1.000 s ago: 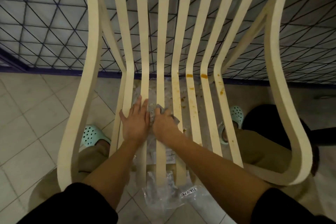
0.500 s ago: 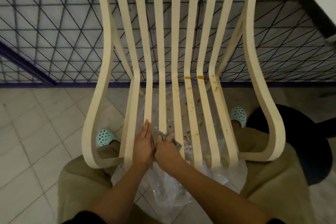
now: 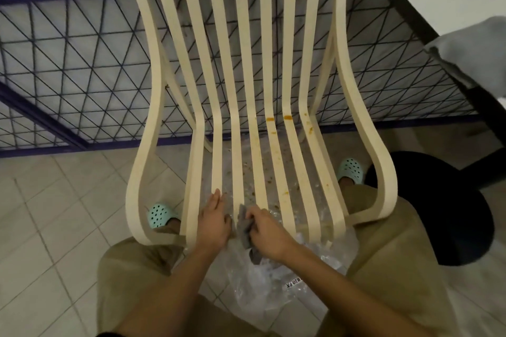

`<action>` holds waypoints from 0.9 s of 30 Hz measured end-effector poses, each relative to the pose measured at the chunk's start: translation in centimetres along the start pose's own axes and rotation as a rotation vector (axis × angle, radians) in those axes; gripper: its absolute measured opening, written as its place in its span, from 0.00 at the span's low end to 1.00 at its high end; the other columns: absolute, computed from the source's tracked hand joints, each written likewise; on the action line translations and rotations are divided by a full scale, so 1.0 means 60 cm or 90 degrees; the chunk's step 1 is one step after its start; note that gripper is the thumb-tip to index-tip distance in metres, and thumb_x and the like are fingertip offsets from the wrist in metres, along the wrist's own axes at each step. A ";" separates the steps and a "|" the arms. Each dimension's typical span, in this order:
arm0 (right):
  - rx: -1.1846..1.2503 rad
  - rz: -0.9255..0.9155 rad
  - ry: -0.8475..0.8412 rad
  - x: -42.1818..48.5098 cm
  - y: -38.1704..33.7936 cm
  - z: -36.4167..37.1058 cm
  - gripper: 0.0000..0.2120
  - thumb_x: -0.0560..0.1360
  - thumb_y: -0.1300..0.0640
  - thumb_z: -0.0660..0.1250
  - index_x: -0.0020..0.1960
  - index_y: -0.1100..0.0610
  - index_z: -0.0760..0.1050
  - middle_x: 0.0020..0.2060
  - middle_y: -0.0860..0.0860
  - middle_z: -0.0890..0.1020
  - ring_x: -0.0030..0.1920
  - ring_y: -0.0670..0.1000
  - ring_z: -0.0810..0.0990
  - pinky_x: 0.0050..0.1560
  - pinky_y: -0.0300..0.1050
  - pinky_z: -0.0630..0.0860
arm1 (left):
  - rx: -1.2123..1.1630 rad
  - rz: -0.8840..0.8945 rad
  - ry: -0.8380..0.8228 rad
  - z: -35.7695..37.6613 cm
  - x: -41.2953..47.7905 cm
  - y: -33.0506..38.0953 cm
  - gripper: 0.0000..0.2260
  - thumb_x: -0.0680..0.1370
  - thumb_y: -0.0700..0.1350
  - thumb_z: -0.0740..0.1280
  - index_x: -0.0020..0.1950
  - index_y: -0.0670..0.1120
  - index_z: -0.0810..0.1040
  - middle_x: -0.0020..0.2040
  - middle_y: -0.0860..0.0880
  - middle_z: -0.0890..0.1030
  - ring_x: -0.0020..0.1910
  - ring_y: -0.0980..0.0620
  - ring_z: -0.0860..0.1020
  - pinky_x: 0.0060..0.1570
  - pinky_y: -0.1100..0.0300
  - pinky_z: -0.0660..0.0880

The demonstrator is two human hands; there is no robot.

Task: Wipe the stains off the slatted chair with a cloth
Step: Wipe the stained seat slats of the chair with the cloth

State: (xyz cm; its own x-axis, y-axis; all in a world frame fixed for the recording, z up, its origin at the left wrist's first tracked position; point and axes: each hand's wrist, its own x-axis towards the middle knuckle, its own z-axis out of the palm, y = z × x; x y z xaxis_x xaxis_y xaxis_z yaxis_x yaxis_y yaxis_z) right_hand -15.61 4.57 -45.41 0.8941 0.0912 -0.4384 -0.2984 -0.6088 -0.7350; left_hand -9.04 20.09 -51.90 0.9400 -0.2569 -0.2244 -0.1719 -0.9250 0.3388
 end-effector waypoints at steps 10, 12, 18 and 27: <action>-0.211 0.098 -0.002 0.013 0.035 -0.007 0.30 0.77 0.62 0.65 0.74 0.60 0.56 0.73 0.62 0.57 0.69 0.61 0.67 0.65 0.50 0.71 | -0.041 0.044 -0.038 -0.002 0.044 0.040 0.22 0.83 0.46 0.54 0.78 0.49 0.59 0.79 0.50 0.57 0.77 0.51 0.56 0.76 0.46 0.50; -0.263 0.129 -0.019 0.019 0.033 0.006 0.40 0.75 0.61 0.69 0.77 0.63 0.47 0.76 0.63 0.50 0.73 0.60 0.62 0.68 0.49 0.69 | -0.007 0.052 -0.038 -0.002 0.051 0.040 0.22 0.83 0.47 0.52 0.78 0.49 0.57 0.79 0.49 0.56 0.78 0.51 0.55 0.76 0.47 0.49; -0.261 0.158 -0.009 0.044 0.038 0.013 0.36 0.76 0.62 0.67 0.76 0.64 0.50 0.73 0.63 0.58 0.68 0.59 0.69 0.65 0.47 0.72 | 0.031 0.048 -0.034 0.011 0.068 0.042 0.24 0.84 0.52 0.46 0.80 0.52 0.47 0.80 0.48 0.50 0.79 0.51 0.47 0.76 0.46 0.40; -0.239 0.168 0.050 0.092 0.046 0.008 0.29 0.79 0.62 0.61 0.75 0.62 0.52 0.69 0.62 0.66 0.62 0.61 0.74 0.61 0.52 0.73 | 0.093 0.078 0.004 0.031 0.081 0.036 0.26 0.81 0.57 0.38 0.80 0.54 0.42 0.80 0.48 0.45 0.79 0.51 0.46 0.76 0.46 0.44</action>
State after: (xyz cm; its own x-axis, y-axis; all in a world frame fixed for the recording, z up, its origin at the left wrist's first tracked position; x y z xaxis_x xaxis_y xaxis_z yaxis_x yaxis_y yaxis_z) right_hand -11.68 3.80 -50.09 0.8308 -0.1555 -0.5345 -0.3901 -0.8476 -0.3597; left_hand -5.40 16.33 -53.99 0.9111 -0.3687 -0.1844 -0.3256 -0.9179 0.2267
